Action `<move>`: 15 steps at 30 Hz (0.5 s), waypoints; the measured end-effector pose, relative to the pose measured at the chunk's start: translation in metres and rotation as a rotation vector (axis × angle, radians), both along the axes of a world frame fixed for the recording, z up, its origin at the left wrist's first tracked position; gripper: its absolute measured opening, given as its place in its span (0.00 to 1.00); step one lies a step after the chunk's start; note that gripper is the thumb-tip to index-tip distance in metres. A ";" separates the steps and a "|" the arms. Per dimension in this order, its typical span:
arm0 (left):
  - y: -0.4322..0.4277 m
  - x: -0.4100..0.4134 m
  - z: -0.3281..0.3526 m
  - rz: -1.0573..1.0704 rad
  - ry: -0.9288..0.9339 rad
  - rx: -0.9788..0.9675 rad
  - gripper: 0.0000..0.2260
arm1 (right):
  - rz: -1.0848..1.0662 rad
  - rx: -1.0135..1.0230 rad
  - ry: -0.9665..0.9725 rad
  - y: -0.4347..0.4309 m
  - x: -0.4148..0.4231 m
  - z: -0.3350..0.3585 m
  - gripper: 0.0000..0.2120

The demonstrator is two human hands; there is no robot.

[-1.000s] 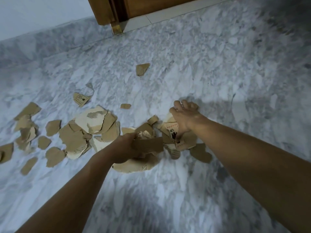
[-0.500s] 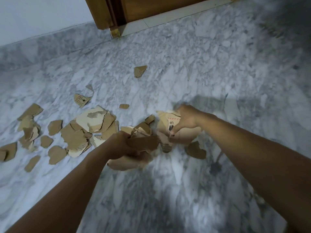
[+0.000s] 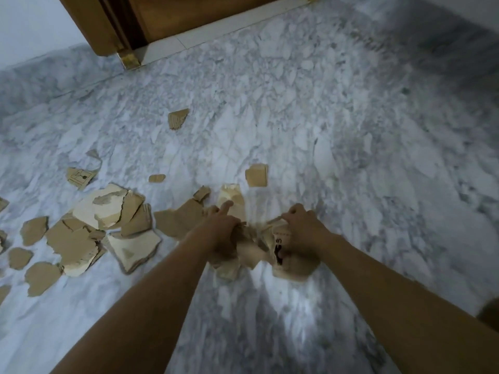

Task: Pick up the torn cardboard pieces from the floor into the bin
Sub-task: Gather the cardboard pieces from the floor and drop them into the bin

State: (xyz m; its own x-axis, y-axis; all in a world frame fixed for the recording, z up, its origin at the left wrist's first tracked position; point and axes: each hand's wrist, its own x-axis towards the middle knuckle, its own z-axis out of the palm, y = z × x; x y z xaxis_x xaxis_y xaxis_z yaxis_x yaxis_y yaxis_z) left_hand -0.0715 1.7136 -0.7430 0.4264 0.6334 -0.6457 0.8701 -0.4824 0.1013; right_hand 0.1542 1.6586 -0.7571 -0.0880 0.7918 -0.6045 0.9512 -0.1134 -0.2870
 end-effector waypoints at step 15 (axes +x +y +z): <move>0.015 -0.016 -0.011 -0.088 -0.095 0.065 0.34 | -0.103 -0.190 0.132 0.023 0.002 0.012 0.34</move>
